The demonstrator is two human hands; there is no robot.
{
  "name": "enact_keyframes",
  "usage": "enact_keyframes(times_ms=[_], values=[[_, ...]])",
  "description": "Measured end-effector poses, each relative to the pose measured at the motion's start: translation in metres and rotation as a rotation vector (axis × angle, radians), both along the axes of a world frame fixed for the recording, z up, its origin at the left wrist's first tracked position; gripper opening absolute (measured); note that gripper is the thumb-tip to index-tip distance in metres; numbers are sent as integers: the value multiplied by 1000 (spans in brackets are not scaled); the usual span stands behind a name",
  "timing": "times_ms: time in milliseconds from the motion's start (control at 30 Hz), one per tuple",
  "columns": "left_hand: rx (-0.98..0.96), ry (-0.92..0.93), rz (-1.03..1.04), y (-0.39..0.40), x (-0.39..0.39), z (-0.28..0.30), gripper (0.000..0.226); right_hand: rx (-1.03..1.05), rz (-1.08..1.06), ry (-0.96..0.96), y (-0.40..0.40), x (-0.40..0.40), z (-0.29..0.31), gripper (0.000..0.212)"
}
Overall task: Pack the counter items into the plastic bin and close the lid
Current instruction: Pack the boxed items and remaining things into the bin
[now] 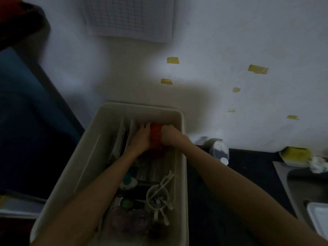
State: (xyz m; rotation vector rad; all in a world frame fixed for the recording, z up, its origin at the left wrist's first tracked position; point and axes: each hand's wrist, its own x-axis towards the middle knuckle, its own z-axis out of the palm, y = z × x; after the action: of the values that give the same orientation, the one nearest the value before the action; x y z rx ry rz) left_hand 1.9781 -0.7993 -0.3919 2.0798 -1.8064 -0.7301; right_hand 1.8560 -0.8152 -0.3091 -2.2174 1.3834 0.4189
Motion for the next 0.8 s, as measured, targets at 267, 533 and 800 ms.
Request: enact_keyframes(times_ms=[267, 533, 800], values=[[-95, -121, -82, 7, 3, 29, 101, -315, -200, -531, 2, -82, 20, 25], [-416, 224, -216, 35, -102, 88, 27, -244, -360, -156, 30, -215, -42, 35], [-76, 148, -379, 60, -187, 44, 41, -295, -426, -152, 56, -244, -90, 33]])
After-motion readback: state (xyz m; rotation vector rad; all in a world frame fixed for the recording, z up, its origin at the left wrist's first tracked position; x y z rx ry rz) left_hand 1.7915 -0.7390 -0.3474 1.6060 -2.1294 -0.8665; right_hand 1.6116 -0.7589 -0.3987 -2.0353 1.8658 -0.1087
